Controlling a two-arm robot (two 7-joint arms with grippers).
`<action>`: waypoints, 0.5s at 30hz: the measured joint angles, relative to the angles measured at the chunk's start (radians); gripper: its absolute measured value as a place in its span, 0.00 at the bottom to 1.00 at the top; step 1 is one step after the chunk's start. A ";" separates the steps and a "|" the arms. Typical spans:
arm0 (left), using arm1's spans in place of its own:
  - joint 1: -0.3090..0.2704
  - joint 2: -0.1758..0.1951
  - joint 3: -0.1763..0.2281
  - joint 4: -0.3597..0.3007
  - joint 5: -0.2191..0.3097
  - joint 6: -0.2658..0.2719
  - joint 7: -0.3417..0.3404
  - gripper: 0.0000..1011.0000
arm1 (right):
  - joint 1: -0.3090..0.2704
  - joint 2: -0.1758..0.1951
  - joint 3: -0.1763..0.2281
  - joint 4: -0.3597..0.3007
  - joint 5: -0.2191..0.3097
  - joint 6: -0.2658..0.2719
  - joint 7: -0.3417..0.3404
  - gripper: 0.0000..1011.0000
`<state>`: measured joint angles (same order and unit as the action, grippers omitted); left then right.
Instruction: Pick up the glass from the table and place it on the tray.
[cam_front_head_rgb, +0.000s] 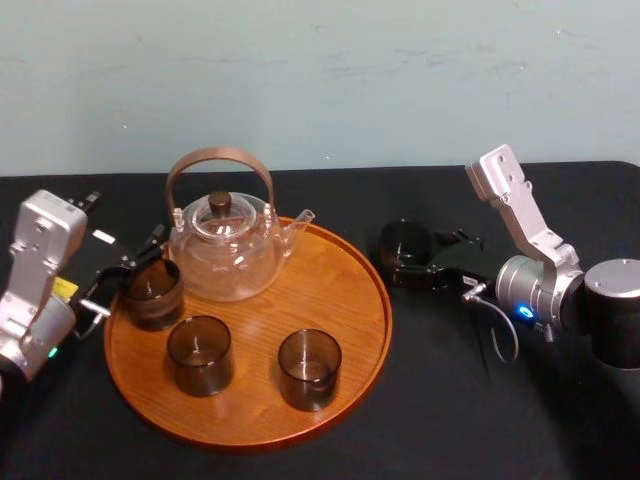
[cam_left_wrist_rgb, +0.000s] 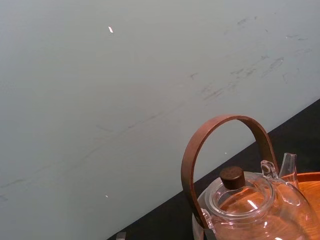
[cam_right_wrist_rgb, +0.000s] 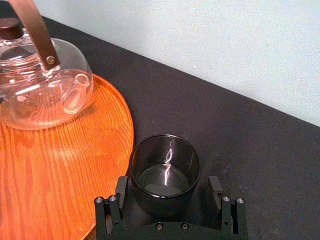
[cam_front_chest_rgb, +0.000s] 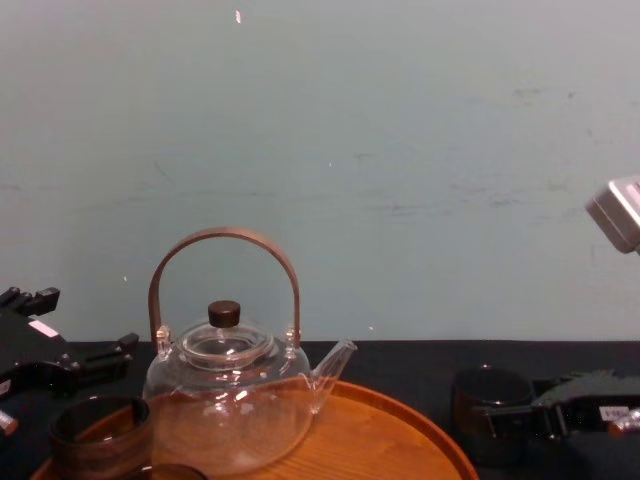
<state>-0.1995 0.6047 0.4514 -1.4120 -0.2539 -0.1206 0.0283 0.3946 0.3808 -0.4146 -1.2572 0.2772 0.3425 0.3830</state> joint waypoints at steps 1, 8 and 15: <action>0.000 0.000 0.000 0.000 0.000 0.000 0.000 0.99 | 0.001 -0.004 0.003 0.003 -0.002 0.001 -0.002 0.99; 0.000 0.000 0.000 0.000 0.000 0.000 0.000 0.99 | 0.009 -0.017 0.008 0.018 -0.012 0.003 -0.004 0.99; 0.000 0.000 0.000 0.000 0.000 0.000 0.000 0.99 | 0.020 -0.027 0.006 0.028 -0.022 0.003 0.007 0.99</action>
<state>-0.1995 0.6047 0.4514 -1.4120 -0.2539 -0.1205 0.0283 0.4144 0.3533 -0.4090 -1.2290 0.2554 0.3452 0.3900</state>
